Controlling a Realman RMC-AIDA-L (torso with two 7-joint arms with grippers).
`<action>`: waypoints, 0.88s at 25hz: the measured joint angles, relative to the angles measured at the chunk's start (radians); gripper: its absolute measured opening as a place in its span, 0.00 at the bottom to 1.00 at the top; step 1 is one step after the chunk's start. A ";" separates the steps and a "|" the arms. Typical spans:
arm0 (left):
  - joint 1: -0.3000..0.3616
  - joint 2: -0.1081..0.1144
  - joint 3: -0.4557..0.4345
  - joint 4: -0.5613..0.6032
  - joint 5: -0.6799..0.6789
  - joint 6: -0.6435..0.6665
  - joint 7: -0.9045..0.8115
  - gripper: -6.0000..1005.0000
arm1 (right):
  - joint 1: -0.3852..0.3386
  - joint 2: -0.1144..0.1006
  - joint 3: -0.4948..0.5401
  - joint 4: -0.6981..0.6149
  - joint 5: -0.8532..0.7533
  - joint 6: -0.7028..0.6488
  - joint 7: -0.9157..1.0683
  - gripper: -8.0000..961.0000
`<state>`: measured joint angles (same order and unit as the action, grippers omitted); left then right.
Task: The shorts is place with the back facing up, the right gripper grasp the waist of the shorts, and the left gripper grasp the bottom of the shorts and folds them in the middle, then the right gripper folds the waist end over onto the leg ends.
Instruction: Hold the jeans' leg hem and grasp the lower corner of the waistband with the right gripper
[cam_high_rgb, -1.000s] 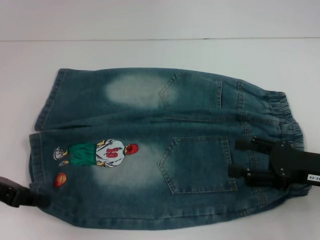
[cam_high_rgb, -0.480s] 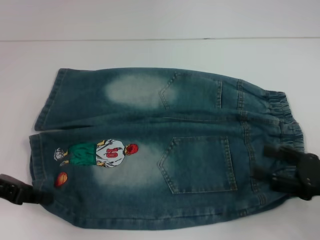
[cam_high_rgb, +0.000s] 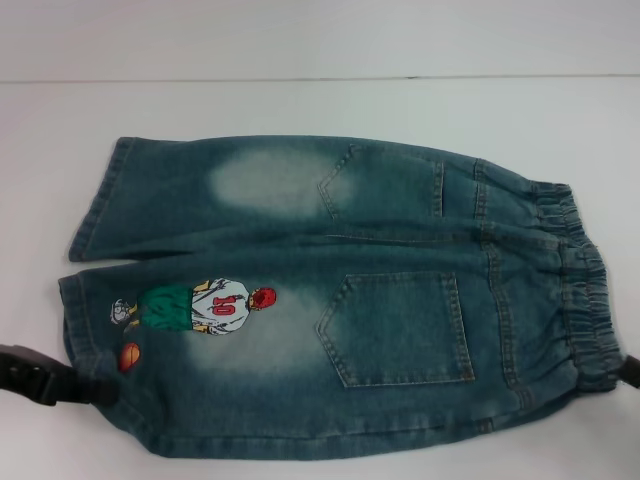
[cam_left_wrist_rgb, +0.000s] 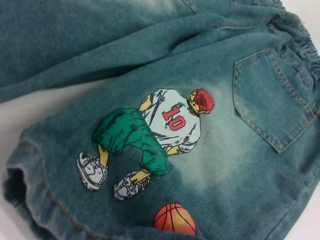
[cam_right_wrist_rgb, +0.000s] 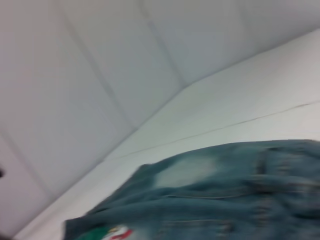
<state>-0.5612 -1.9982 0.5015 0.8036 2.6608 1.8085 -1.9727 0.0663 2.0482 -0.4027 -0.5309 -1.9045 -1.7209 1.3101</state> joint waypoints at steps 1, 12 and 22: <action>-0.003 0.000 0.000 -0.002 0.000 0.000 0.000 0.10 | -0.011 -0.001 0.016 0.000 0.000 0.007 0.002 0.95; -0.018 -0.003 0.007 -0.030 0.000 -0.007 0.000 0.10 | 0.015 -0.010 0.039 0.003 -0.101 0.072 0.079 0.95; -0.018 -0.006 0.008 -0.033 0.001 -0.007 0.000 0.10 | 0.056 -0.013 0.041 0.005 -0.154 0.086 0.116 0.94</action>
<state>-0.5789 -2.0042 0.5093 0.7704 2.6615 1.8016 -1.9724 0.1221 2.0354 -0.3619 -0.5258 -2.0583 -1.6348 1.4265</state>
